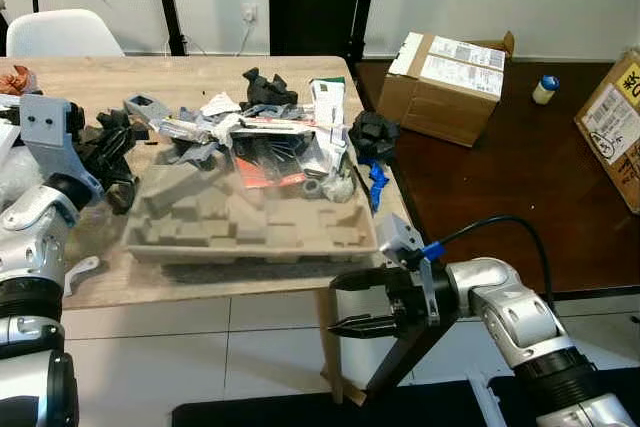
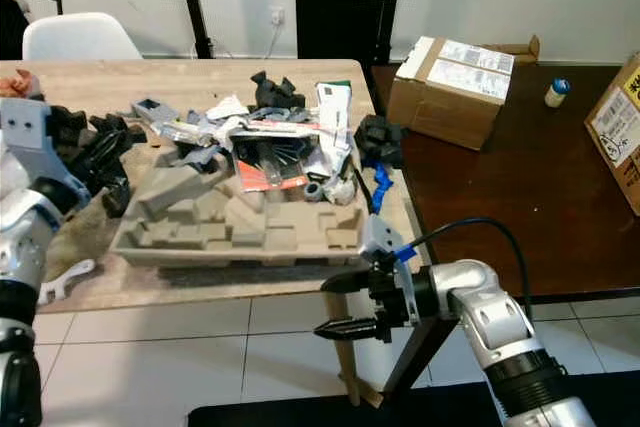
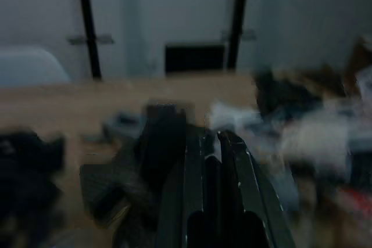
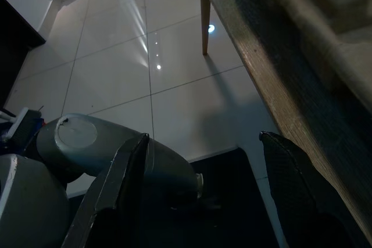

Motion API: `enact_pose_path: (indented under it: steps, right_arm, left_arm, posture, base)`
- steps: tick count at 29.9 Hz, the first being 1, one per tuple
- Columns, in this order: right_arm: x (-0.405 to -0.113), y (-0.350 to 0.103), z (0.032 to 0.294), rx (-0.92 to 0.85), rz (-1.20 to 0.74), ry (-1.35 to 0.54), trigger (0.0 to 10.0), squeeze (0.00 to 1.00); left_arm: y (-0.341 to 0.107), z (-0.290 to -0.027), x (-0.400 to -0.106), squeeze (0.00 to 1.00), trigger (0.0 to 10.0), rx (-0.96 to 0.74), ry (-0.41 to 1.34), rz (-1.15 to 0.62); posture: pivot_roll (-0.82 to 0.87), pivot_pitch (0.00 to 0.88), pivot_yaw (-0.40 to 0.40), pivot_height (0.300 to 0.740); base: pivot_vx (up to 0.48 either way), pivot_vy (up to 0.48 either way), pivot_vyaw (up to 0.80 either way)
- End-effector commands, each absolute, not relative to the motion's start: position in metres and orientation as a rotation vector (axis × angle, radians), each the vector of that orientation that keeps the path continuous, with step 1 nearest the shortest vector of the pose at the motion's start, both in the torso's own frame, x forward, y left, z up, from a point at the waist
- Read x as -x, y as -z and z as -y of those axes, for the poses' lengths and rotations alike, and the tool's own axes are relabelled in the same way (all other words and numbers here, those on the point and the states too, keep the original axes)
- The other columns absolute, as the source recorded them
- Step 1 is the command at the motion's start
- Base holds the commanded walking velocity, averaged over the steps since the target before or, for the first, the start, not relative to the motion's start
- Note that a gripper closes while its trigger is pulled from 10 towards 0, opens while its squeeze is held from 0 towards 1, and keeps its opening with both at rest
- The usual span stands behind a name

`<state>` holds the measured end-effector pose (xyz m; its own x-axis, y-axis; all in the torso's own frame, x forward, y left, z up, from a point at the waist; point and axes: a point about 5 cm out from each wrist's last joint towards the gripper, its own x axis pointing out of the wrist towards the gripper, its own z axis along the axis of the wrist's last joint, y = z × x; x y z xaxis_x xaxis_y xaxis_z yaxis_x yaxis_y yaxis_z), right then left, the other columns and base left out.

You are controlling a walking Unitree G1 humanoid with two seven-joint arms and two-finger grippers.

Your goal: Picking trash to rubbish bin

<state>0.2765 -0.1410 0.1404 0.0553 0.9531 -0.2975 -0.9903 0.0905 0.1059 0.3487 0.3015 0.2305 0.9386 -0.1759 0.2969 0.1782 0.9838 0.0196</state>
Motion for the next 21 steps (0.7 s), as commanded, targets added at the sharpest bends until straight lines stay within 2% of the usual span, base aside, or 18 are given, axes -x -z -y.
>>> enact_pose_path:
  steps: [1,4,9,13,16,18,21]
  right_arm:
    - [-0.276,-0.138,0.142,0.148,-0.33,-1.482,10.0,0.0]
    - [-0.276,-0.139,0.142,0.148,-0.329,-1.481,10.0,0.0]
    - [-0.277,-0.139,0.142,0.148,-0.325,-1.475,10.0,0.0]
    - [-0.277,-0.139,0.141,0.147,-0.322,-1.474,10.0,0.0]
    - [-0.277,-0.139,0.141,0.147,-0.322,-1.474,10.0,0.0]
    - [-0.278,-0.139,0.141,0.146,-0.322,-1.473,10.0,0.0]
    - [-0.278,-0.139,0.141,0.145,-0.323,-1.472,10.0,0.0]
  left_arm:
    - [-0.24,-0.303,-0.348,0.0,0.0,0.038,0.169,0.365]
    - [-0.248,-0.306,-0.347,0.0,0.0,0.073,0.176,0.399]
    - [-0.267,-0.319,-0.341,0.0,0.0,0.298,0.207,0.515]
    - [-0.277,-0.316,-0.333,0.0,0.0,0.448,0.356,0.578]
    - [-0.28,-0.319,-0.332,0.0,0.0,0.476,0.347,0.611]
    - [-0.287,-0.332,-0.329,0.0,0.0,0.582,0.308,0.684]
    - [-0.291,-0.334,-0.327,0.0,0.0,0.643,0.336,0.702]
  posture:
    - [-0.05,0.08,-0.02,0.74]
    - [-0.05,0.082,-0.02,0.74]
    - [-0.05,0.09,-0.017,0.74]
    - [-0.05,0.091,-0.016,0.74]
    - [-0.05,0.092,-0.016,0.74]
    - [-0.05,0.092,-0.016,0.74]
    - [-0.04,0.094,-0.018,0.74]
  base:
    - [0.0,0.0,0.0]
    - [0.0,0.0,0.0]
    - [0.0,0.0,0.0]
    - [0.0,0.0,0.0]
    - [0.0,0.0,0.0]
    - [0.0,0.0,0.0]
    - [0.0,0.0,0.0]
